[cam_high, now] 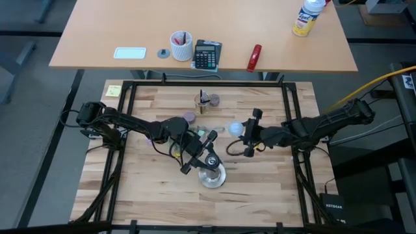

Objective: Screw lightbulb
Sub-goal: Remove the lightbulb from the lamp

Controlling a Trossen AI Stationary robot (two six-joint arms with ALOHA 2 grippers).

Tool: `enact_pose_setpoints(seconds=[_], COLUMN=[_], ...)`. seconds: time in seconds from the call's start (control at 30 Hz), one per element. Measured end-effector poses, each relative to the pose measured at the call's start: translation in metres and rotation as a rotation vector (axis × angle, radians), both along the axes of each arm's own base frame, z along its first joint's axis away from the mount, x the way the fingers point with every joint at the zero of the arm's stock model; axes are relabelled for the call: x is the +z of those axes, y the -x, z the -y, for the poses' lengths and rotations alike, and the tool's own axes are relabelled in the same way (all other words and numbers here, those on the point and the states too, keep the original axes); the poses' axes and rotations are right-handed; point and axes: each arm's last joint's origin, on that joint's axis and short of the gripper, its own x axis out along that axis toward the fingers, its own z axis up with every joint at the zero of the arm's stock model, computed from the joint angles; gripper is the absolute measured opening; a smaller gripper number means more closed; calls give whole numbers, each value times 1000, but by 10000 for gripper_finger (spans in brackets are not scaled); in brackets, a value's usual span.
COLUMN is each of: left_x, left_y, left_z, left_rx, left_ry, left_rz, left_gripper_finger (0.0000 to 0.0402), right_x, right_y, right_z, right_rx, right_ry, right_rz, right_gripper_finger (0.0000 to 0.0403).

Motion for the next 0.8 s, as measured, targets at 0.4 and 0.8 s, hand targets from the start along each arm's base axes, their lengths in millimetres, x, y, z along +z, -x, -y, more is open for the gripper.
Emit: enact_pose_setpoints(seconds=[0.4,0.8], left_x=[1,1], left_y=[0,0], left_z=[0,0], left_rx=[2,1], left_ry=[4,4], left_rz=[1,-2], left_gripper_finger=[155,155], right_x=[-64,-124], right_y=[-4,-15], right_z=[48,78], right_rx=[-207,-171], right_ry=[-125,-319], right_rz=[-246,-324], right_gripper_finger=[157,157])
